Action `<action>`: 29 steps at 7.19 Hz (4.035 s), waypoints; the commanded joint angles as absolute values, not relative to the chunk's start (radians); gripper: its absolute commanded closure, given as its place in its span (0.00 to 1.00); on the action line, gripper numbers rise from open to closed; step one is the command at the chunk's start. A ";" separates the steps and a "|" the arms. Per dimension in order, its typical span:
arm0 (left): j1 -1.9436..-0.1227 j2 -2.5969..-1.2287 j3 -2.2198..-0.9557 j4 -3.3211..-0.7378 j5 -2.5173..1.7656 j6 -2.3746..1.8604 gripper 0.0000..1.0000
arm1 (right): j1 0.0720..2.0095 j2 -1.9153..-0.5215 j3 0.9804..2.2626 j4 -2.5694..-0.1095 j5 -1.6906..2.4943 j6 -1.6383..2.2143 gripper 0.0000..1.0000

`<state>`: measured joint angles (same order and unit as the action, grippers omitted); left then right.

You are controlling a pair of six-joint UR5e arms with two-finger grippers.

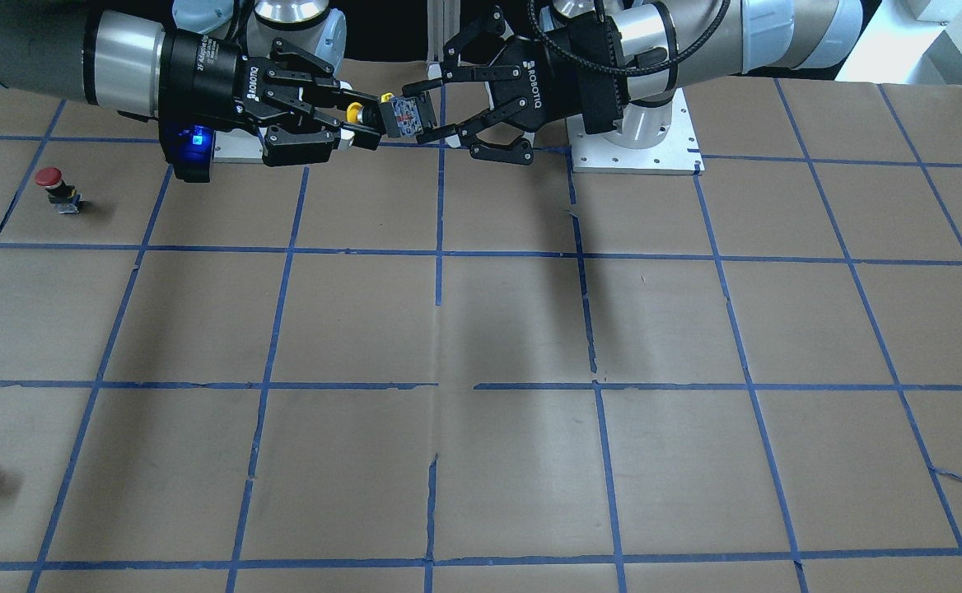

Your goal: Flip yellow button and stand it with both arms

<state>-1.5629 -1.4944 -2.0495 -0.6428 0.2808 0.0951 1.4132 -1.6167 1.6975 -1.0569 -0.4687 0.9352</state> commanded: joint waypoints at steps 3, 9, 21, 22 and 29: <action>-1.559 -1.494 -2.045 -0.643 0.281 0.078 0.02 | 1.413 -1.617 1.692 -1.055 -0.468 0.937 0.98; -1.436 -1.496 -2.017 -0.669 0.287 0.023 0.00 | 1.349 -1.609 1.661 -1.120 -0.731 0.803 0.99; -1.598 -1.537 -1.569 -1.436 1.296 0.023 0.01 | 1.005 -1.528 1.733 -1.855 -1.529 -1.206 1.00; -1.601 -1.537 -1.571 -1.437 1.345 0.023 0.01 | 0.973 -1.528 1.809 -2.000 -1.522 -1.318 1.00; -1.646 -1.523 -1.594 -1.529 1.545 0.011 0.01 | 0.824 -1.471 1.867 -2.166 -1.240 -1.586 1.00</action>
<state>-1.6450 -1.5249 -1.5813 -1.5296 1.5418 0.0142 0.8391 -1.4784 1.8629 -2.1390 -1.2750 -1.5329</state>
